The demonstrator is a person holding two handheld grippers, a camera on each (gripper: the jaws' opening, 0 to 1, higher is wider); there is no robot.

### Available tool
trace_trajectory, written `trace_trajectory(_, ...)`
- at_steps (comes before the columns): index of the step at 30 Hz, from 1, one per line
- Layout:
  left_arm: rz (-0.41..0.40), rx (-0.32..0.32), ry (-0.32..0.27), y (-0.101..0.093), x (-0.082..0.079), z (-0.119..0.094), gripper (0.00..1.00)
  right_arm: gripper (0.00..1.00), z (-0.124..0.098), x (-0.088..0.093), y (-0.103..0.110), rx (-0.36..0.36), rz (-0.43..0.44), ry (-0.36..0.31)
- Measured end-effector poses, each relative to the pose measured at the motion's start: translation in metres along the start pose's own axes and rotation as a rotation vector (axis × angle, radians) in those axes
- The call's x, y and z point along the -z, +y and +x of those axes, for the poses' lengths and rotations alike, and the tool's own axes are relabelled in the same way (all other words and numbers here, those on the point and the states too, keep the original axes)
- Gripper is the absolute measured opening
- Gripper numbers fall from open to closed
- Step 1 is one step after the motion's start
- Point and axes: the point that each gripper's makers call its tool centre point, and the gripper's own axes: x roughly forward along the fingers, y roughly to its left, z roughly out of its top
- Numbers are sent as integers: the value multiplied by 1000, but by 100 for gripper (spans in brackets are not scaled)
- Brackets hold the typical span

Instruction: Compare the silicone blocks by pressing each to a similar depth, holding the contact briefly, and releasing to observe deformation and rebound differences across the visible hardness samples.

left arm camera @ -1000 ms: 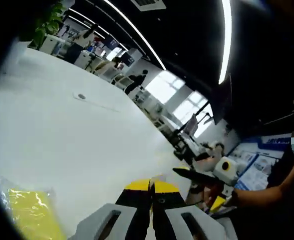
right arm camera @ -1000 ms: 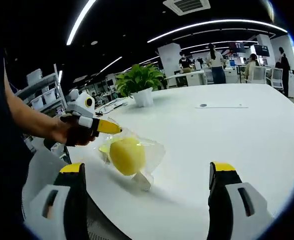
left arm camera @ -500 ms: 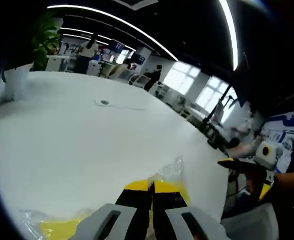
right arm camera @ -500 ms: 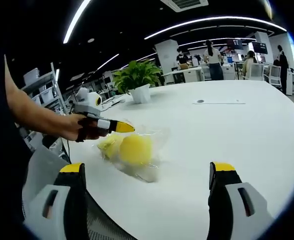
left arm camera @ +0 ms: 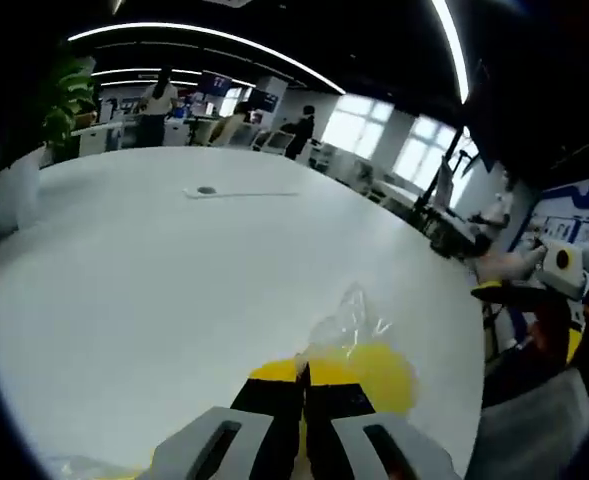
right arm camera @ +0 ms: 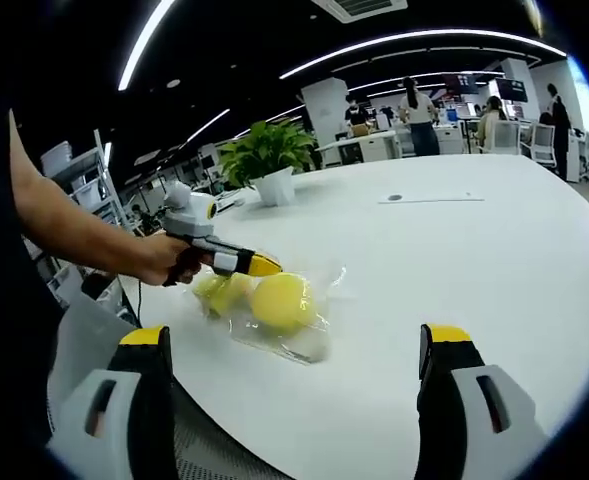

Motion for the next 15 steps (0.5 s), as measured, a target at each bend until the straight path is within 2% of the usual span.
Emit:
trace_trajectory(4, 157, -32, 48, 7, 8, 4, 0, 96, 0, -4, 0, 13, 21, -24)
trace_trajectory(6, 227, -67, 106, 14, 16, 5, 0, 96, 2, -4, 0, 15, 35, -27)
trace_trajectory(7, 343, -78, 125, 15, 16, 5, 1, 96, 3, -4, 1, 14, 35, -27)
trace_trajectory(10, 476, -83, 149, 10, 15, 7, 1, 96, 7, 1, 7, -4, -3, 16)
trace_trajectory(12, 459, -87, 147, 10, 18, 7, 1, 96, 8, 4, 9, -1, -30, 42)
trace_trajectory(14, 419, -86, 131, 13, 17, 6, 1, 96, 8, 4, 6, 5, -25, 40)
trace_trajectory(15, 436, -81, 134, 14, 18, 6, 2, 96, 8, 2, 5, 7, -9, 30)
